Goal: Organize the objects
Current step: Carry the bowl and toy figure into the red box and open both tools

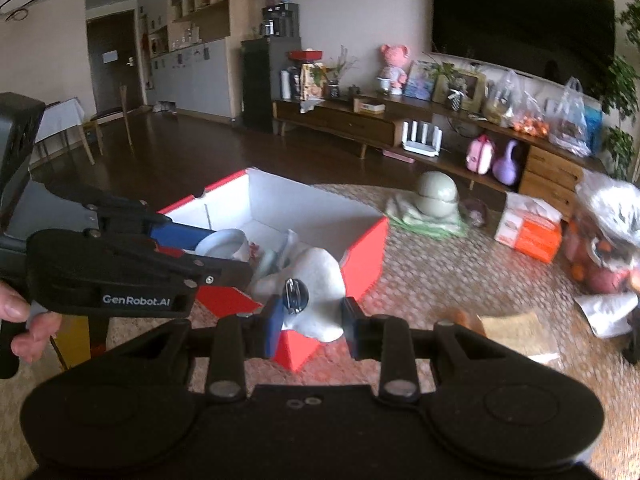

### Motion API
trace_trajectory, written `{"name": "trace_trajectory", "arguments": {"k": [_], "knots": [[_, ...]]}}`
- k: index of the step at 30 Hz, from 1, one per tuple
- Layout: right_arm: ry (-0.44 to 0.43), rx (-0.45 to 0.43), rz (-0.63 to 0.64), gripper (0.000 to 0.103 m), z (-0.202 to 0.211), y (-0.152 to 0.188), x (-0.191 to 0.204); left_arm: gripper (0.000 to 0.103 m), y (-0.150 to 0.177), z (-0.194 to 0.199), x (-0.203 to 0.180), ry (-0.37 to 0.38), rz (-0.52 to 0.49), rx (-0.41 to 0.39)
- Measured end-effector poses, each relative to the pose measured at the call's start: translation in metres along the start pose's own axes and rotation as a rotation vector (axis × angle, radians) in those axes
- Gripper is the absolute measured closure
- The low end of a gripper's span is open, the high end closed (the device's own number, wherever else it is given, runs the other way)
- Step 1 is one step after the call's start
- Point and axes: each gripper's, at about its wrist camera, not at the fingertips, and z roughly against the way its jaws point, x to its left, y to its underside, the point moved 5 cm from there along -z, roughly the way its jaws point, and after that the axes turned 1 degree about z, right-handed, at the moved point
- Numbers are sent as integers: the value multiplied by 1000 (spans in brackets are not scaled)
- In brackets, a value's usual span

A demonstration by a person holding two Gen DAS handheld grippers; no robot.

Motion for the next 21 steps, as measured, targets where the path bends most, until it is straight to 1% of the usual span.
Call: {"name": "trace_trajectory", "arguments": {"k": [6,11,14,17,21], "knots": [[-11,-1,28,72,-23,-19,20,64,-3,7,37,-50,4,3],[-4,7,38,72,-48,-31,27,64,-4,3,62,-100,-14,11],[-8,18,37,72,-63,-36,31,64,-3,-5,79,-126,-4,20],[-7,33,36,72,-79,-40,35,64,-2,-16,95,-158,-15,22],[-11,63,36,72,-103,-38,38,64,-1,-37,119,-185,7,51]]}}
